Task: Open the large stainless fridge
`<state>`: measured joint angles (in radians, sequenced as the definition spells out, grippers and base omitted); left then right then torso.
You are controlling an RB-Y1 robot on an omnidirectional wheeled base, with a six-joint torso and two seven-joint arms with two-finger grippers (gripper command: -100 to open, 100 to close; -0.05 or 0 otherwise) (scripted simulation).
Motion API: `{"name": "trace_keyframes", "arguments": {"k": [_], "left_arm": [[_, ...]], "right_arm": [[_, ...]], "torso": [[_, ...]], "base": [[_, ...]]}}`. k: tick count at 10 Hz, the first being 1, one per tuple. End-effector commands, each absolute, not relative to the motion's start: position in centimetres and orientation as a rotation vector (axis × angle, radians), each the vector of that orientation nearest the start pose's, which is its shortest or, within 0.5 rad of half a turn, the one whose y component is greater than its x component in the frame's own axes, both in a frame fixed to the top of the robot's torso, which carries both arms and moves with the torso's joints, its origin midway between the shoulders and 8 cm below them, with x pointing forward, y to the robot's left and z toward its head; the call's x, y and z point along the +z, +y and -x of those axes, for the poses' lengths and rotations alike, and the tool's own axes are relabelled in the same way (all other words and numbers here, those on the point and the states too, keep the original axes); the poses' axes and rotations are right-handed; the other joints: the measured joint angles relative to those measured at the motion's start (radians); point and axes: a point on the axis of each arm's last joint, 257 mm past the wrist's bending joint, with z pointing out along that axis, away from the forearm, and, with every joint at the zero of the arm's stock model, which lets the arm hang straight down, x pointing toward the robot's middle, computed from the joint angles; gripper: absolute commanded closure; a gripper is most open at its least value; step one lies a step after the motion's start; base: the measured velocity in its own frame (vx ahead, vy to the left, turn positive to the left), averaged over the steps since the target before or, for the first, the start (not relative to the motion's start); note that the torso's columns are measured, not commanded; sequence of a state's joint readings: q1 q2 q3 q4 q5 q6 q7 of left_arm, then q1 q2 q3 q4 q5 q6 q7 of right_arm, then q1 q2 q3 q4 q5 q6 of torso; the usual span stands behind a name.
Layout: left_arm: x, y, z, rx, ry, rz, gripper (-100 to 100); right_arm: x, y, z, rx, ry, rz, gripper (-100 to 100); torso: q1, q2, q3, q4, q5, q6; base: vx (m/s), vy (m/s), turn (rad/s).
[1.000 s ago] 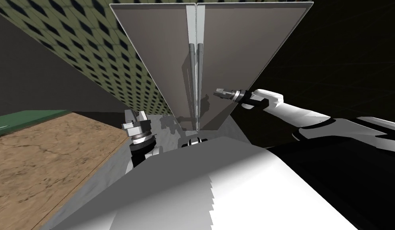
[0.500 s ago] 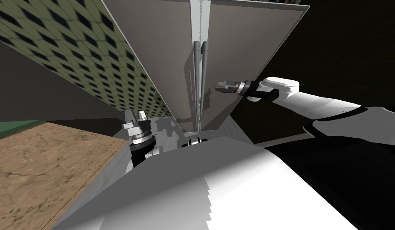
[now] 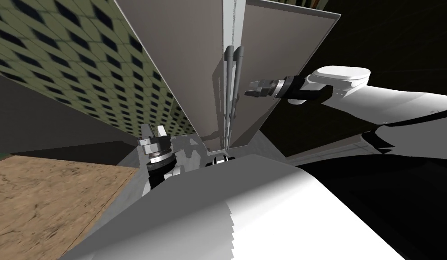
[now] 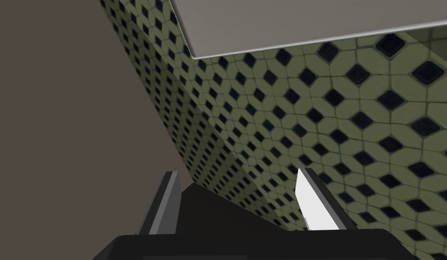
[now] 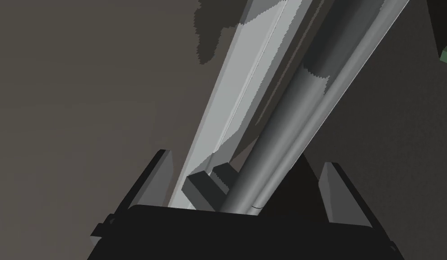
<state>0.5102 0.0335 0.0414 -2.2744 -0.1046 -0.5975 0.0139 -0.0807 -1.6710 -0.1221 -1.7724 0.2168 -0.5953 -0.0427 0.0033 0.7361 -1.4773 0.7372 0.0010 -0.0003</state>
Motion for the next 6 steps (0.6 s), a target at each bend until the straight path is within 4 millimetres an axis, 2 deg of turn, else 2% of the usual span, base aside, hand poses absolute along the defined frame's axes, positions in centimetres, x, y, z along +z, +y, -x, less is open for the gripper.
{"name": "trace_keyframes", "arguments": {"k": [1,2,3,6], "left_arm": [[3.5,27.2,-32.8,-1.23,0.645,0.497,0],[3.5,27.2,-32.8,-1.23,0.645,0.497,0],[3.5,27.2,-32.8,-1.23,0.645,0.497,0],[3.5,27.2,-32.8,-1.23,0.645,0.497,0]], "right_arm": [[17.6,-27.7,-46.6,0.273,1.344,0.939,-100],[19.0,-27.7,-46.5,0.234,1.327,0.964,-100],[19.0,-27.7,-46.5,0.234,1.327,0.964,-100],[22.7,-27.2,-46.1,0.128,1.278,1.032,-100]], "torso": [[-0.004,0.002,0.001,0.0,-0.001,-0.001],[-0.006,0.003,0.002,0.001,-0.002,0.001],[-0.004,0.003,0.002,0.001,-0.001,0.0],[-0.002,0.002,0.001,0.001,-0.001,0.001]], "base": [[0.042,0.138,-0.159],[0.062,0.169,-0.2],[0.06,0.129,-0.072],[0.053,0.148,-0.17]]}}
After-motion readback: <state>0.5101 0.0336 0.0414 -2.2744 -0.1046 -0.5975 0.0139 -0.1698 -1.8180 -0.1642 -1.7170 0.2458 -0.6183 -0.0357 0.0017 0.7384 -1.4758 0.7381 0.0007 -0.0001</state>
